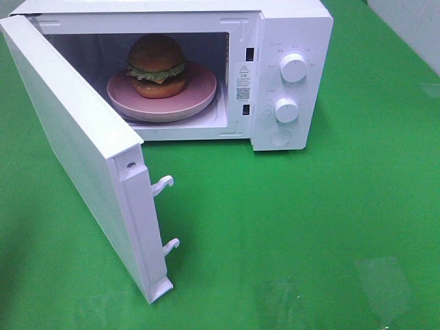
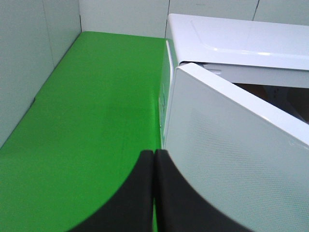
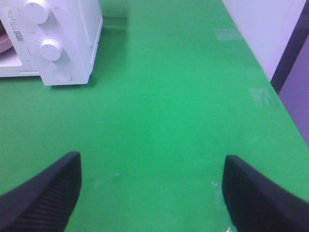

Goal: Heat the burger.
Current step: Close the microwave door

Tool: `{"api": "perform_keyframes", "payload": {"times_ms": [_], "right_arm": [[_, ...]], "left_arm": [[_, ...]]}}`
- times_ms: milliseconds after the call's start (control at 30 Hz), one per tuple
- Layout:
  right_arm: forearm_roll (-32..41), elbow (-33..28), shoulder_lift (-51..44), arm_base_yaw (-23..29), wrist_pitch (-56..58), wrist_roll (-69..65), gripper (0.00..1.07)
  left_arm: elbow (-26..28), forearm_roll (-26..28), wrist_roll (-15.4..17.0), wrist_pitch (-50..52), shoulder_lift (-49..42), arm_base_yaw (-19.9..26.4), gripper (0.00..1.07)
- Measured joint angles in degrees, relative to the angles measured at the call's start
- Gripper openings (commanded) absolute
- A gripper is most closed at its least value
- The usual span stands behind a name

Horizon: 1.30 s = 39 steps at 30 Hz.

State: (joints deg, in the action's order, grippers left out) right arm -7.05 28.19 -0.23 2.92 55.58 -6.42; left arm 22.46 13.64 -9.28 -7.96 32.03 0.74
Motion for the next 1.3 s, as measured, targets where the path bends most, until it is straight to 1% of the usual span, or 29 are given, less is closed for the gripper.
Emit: {"api": "perform_keyframes", "payload": {"times_ms": [33,67,133,167,200,233,267,467,567,600,633,700,733,767,800,833,867,967,1000,1033,1100,1133,1167,1200,1233,1267,1300], "right_arm": [[0.0,0.0,0.0,0.0,0.0,0.0,0.76],[0.0,0.0,0.0,0.0,0.0,0.0,0.76],[0.0,0.0,0.0,0.0,0.0,0.0,0.76],[0.0,0.0,0.0,0.0,0.0,0.0,0.76],[0.0,0.0,0.0,0.0,0.0,0.0,0.76],[0.0,0.0,0.0,0.0,0.0,0.0,0.76],[0.0,0.0,0.0,0.0,0.0,0.0,0.76],[0.1,0.0,0.0,0.0,0.0,0.0,0.76],[0.1,0.0,0.0,0.0,0.0,0.0,0.76],[0.1,0.0,0.0,0.0,0.0,0.0,0.76],[0.1,0.0,0.0,0.0,0.0,0.0,0.76],[0.1,0.0,0.0,0.0,0.0,0.0,0.76],[0.1,0.0,0.0,0.0,0.0,0.0,0.76],[0.1,0.0,0.0,0.0,0.0,0.0,0.76],[0.1,0.0,0.0,0.0,0.0,0.0,0.76],[0.1,0.0,0.0,0.0,0.0,0.0,0.76],[0.1,0.0,0.0,0.0,0.0,0.0,0.76],[0.1,0.0,0.0,0.0,0.0,0.0,0.76],[0.1,0.0,0.0,0.0,0.0,0.0,0.76],[0.1,0.0,0.0,0.0,0.0,0.0,0.76],[0.1,0.0,0.0,0.0,0.0,0.0,0.76],[0.1,0.0,0.0,0.0,0.0,0.0,0.76],[0.1,0.0,0.0,0.0,0.0,0.0,0.76],[0.1,0.0,0.0,0.0,0.0,0.0,0.76],[0.1,0.0,0.0,0.0,0.0,0.0,0.76],[0.1,0.0,0.0,0.0,0.0,0.0,0.76],[0.1,0.0,0.0,0.0,0.0,0.0,0.76]], "left_arm": [[-1.5,0.2,0.0,2.5,0.3,0.0,0.00],[-1.5,0.2,0.0,2.5,0.3,0.0,0.00],[-6.7,0.4,0.0,11.8,0.9,0.0,0.00],[-6.7,0.4,0.0,11.8,0.9,0.0,0.00],[-8.9,-0.1,-0.1,15.9,0.9,0.0,0.00],[-8.9,-0.1,-0.1,15.9,0.9,0.0,0.00],[-11.1,-0.8,-0.1,19.8,0.9,0.0,0.00],[-13.6,-2.0,-0.1,22.9,1.8,0.0,0.00],[-13.9,-3.1,-0.1,25.8,5.9,0.0,0.00],[-13.9,-3.1,-0.1,25.8,5.9,0.0,0.00],[-13.9,-3.8,0.0,27.8,8.7,0.0,0.00],[-13.9,-4.1,0.3,28.7,10.0,0.0,0.00],[-13.9,-5.0,1.5,30.5,12.6,0.0,0.00],[-13.9,-5.0,1.5,30.5,12.6,0.0,0.00],[-13.9,-6.4,3.2,32.6,15.1,0.0,0.00],[-13.9,-6.4,3.2,32.6,15.1,0.0,0.00],[-13.3,-8.5,4.5,33.6,17.6,0.0,0.00],[-12.9,-9.8,5.1,33.9,18.9,0.0,0.00],[-11.7,-12.4,6.3,34.7,21.3,0.0,0.00],[-11.7,-12.4,6.3,34.7,21.3,0.0,0.00],[-9.6,-17.3,9.6,37.4,25.6,0.0,0.00],[-9.6,-17.3,9.6,37.4,25.6,0.0,0.00],[-9.1,-19.5,11.5,38.9,28.1,0.0,0.00],[-9.1,-19.5,11.5,38.9,28.1,0.0,0.00],[-8.8,-22.6,13.2,40.9,30.8,0.0,0.00],[-8.8,-23.9,13.8,41.8,31.8,0.0,0.00],[-8.8,-23.9,13.8,41.8,31.8,0.0,0.00]]}}
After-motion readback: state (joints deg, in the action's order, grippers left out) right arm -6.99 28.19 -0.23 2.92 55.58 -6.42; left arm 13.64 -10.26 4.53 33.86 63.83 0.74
